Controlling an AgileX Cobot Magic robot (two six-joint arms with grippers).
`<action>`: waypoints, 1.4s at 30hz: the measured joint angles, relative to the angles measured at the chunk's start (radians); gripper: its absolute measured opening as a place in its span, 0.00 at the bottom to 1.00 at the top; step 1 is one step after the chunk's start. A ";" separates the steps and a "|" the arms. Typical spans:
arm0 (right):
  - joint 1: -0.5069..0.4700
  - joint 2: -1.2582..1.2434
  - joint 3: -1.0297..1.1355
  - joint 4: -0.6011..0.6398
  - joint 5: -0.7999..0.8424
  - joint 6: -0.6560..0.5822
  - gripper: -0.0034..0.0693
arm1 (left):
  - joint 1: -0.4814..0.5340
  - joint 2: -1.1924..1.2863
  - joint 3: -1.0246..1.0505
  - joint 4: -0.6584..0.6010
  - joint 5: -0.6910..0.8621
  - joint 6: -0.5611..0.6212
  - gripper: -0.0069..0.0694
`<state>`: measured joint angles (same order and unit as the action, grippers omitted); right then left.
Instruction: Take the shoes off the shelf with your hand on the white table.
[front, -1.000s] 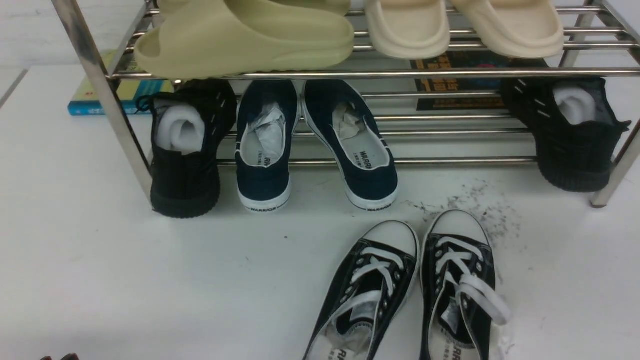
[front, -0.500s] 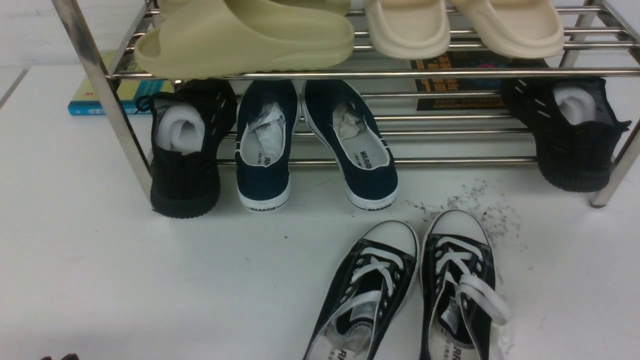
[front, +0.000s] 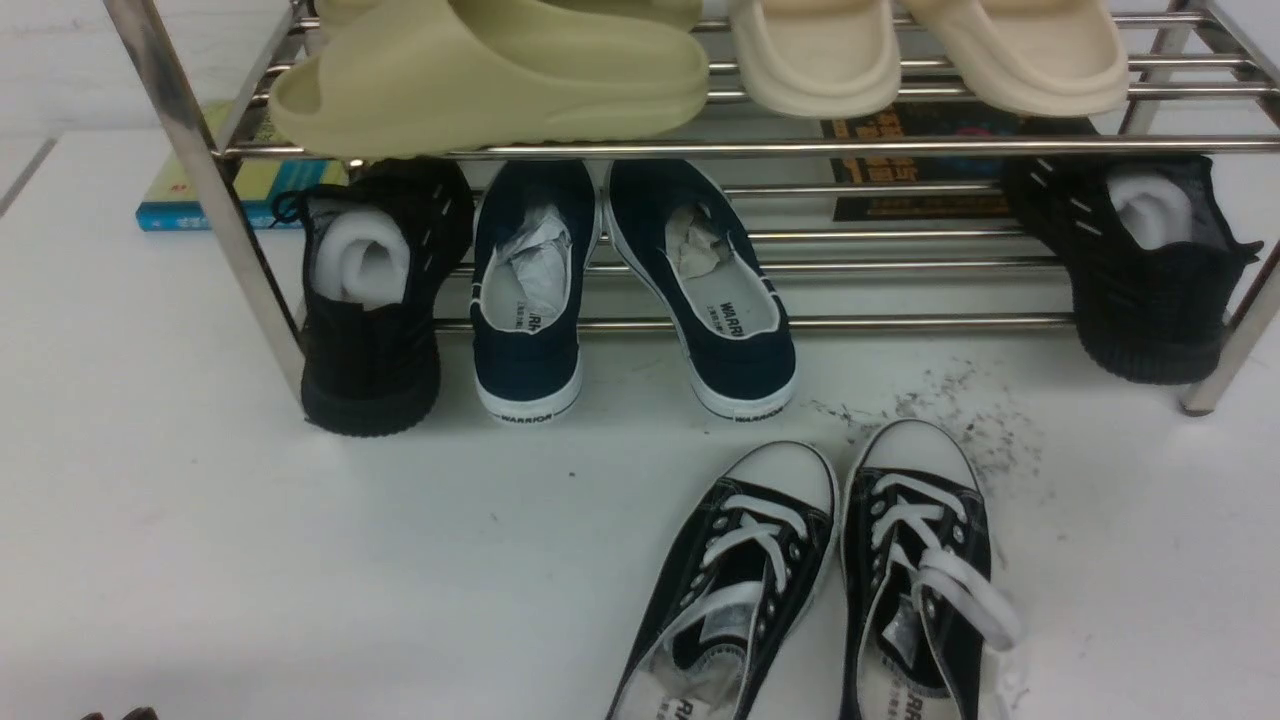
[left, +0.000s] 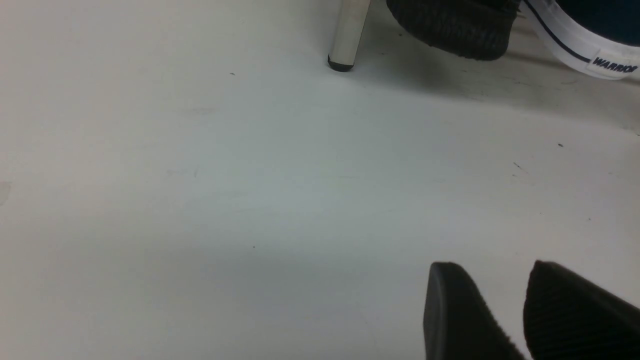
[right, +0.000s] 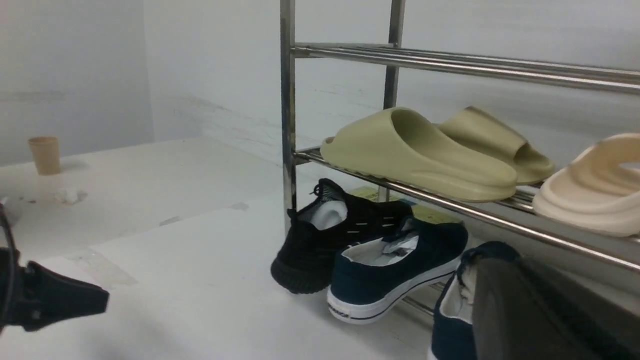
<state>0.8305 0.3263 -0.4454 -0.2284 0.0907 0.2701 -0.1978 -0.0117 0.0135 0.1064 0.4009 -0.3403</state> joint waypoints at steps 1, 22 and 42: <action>0.000 0.000 0.000 0.030 0.005 -0.023 0.11 | 0.000 0.000 0.000 0.000 0.000 0.000 0.41; -0.834 -0.335 0.447 0.376 0.298 -0.421 0.14 | 0.001 0.000 0.000 0.000 0.000 0.000 0.41; -0.996 -0.335 0.456 0.329 0.314 -0.366 0.17 | 0.001 0.000 0.000 0.000 0.000 0.000 0.41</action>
<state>-0.1656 -0.0091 0.0102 0.1002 0.4046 -0.0955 -0.1967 -0.0117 0.0135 0.1064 0.4009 -0.3403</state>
